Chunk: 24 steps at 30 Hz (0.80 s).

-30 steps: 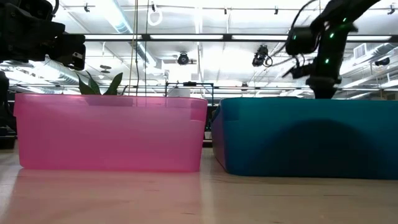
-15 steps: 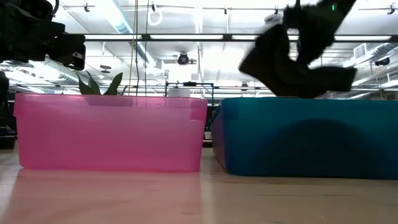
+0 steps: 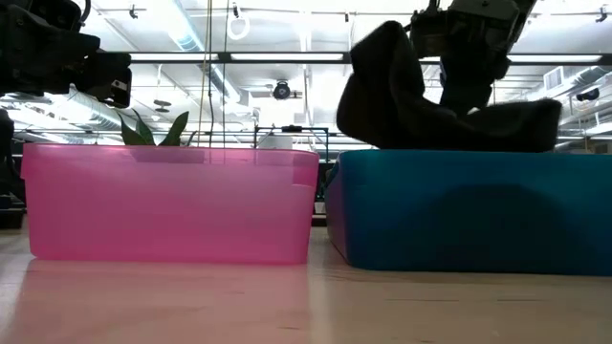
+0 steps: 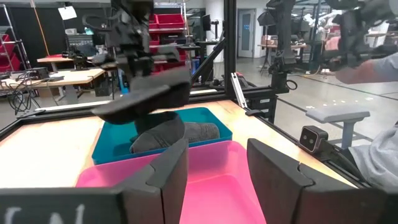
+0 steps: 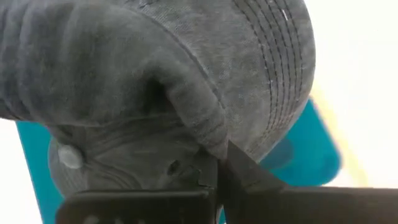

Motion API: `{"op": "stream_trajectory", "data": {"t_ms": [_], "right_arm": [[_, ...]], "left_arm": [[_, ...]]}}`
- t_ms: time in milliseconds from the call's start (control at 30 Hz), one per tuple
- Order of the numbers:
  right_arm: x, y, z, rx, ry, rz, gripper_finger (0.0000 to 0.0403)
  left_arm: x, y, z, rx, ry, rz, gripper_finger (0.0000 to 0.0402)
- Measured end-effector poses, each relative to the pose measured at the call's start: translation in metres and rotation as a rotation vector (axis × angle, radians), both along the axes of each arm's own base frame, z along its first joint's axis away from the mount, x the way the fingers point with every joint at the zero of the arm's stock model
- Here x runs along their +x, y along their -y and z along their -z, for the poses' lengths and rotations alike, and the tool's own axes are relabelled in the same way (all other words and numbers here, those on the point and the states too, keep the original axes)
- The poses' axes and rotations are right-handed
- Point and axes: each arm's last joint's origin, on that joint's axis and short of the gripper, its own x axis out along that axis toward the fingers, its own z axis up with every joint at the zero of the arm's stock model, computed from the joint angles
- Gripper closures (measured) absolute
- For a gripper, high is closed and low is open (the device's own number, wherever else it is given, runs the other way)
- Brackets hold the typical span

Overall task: Pick & Place hat
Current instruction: Put the black cap into the blue bin

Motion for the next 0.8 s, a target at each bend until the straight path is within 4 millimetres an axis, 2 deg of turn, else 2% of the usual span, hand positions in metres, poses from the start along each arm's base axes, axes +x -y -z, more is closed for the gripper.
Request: {"op": "stream_trajectory", "data": {"t_ms": [167,367,667,800], "right_arm": [[0.006,-0.008,0.005,0.024,0.009,-0.007,0.0402],[0.007,-0.004,0.014,0.038,-0.052,0.046,0.0402],[0.030,0.004,0.054,0.034,-0.183,0.047,0.0401],[0.036,0.003,0.066,0.021,-0.206,0.023,0.0401]], "left_arm": [[0.000,0.000,0.000,0.000,0.000,0.000,0.0232],[0.000,0.000,0.000,0.000,0.000,0.000,0.0232],[0.000,0.000,0.000,0.000,0.000,0.000,0.0232],[0.000,0.000,0.000,0.000,0.000,0.000,0.0232]]}}
